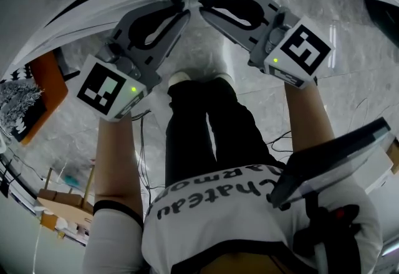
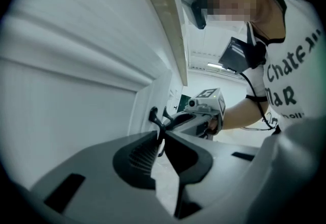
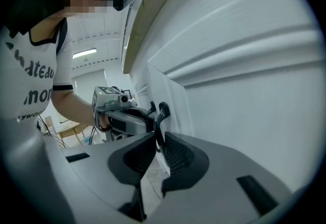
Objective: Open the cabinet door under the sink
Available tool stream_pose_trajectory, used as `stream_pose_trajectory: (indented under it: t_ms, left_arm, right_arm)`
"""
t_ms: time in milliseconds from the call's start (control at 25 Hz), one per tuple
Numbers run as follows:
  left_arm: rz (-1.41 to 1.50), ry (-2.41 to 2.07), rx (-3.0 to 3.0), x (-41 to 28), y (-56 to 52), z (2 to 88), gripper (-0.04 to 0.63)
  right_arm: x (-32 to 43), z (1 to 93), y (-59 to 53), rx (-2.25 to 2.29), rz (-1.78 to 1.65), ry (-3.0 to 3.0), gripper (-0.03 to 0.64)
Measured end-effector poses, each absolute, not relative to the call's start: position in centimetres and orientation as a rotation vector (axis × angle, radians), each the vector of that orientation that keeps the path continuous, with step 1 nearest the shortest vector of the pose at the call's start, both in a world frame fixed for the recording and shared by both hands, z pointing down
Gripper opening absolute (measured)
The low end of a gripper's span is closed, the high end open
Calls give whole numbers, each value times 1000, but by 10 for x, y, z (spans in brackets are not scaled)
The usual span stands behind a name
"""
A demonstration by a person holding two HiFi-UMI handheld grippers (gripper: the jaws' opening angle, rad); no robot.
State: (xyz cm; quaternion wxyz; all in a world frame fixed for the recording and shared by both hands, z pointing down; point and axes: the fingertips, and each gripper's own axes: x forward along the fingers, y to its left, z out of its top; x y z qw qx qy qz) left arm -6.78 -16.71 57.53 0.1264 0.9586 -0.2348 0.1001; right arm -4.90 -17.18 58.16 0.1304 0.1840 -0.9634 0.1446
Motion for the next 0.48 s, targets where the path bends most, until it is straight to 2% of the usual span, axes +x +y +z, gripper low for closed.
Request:
stream_pose_trajectory:
  t_ms: [480]
  left_arm:
    - [323, -531, 2778, -76, -125, 577, 38]
  right_arm:
    - [-40, 584, -140, 447, 364, -2740, 55]
